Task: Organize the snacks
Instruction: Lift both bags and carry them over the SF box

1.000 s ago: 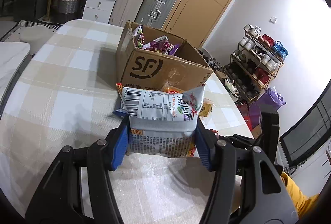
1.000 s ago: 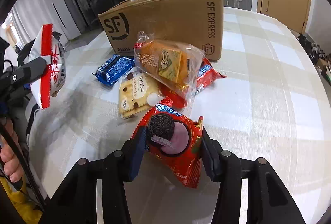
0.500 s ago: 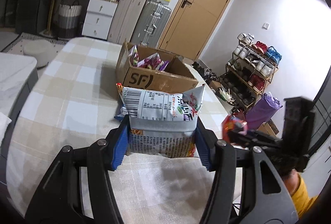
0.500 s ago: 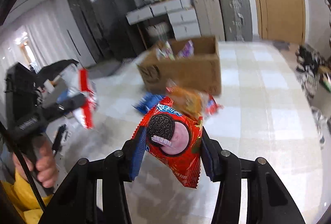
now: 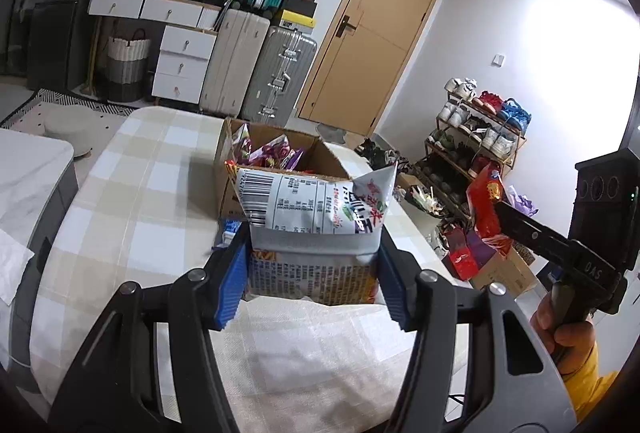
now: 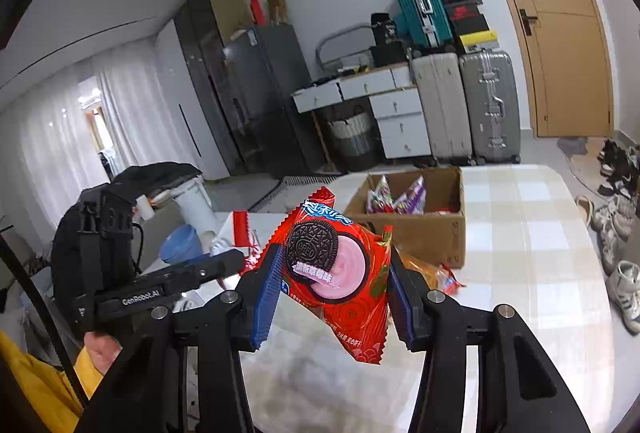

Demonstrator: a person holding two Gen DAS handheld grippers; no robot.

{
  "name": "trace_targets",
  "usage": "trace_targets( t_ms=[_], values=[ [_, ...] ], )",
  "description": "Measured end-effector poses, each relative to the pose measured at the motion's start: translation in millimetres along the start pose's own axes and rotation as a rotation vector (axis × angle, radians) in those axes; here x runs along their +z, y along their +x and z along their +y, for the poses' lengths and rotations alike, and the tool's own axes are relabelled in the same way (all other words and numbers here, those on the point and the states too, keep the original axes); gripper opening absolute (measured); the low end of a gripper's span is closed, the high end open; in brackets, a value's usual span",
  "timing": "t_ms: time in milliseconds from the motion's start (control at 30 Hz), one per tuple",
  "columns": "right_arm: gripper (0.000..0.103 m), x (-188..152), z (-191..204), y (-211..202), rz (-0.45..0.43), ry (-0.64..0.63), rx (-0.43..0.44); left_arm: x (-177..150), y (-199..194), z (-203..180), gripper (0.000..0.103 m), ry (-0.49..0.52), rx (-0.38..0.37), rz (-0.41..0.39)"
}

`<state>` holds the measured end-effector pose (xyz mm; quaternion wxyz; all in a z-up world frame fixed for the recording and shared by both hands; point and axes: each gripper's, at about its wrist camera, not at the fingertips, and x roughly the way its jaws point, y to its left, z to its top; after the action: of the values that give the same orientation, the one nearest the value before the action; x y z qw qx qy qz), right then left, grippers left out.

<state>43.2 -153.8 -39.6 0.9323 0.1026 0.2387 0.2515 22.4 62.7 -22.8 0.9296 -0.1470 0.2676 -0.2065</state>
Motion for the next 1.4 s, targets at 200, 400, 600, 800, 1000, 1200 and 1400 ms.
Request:
trace_targets(
  t_ms=[200,400,600,800,1000,1200,1400],
  values=[
    [0.049,1.0,-2.0,-0.6,-0.002,0.002,0.000,3.0,-15.0,-8.4,0.055,0.013,-0.011,-0.012],
    [0.049,6.1,-15.3,8.6,-0.007,0.022,-0.007,19.9,-7.5,-12.6,0.055,0.030,-0.023,-0.007],
    [0.049,33.5,-21.7,15.4,-0.044,-0.021,-0.032,56.5,4.0,-4.6,0.055,0.030,-0.019,-0.045],
    [0.049,71.9,-31.6,19.3,-0.107,-0.061,-0.047,106.5,10.3,2.6,0.055,0.029,0.023,-0.084],
    [0.049,107.2,-43.9,31.9,-0.185,-0.109,-0.075,137.9,36.1,1.4,0.055,0.032,0.107,-0.032],
    [0.049,140.0,-54.2,57.2,-0.182,-0.129,-0.066,167.7,83.0,-9.9,0.055,0.043,0.124,0.003],
    [0.049,160.5,-64.7,84.2,-0.160,-0.135,-0.080,182.4,128.5,-14.9,0.055,0.039,0.138,0.038]
  ],
)
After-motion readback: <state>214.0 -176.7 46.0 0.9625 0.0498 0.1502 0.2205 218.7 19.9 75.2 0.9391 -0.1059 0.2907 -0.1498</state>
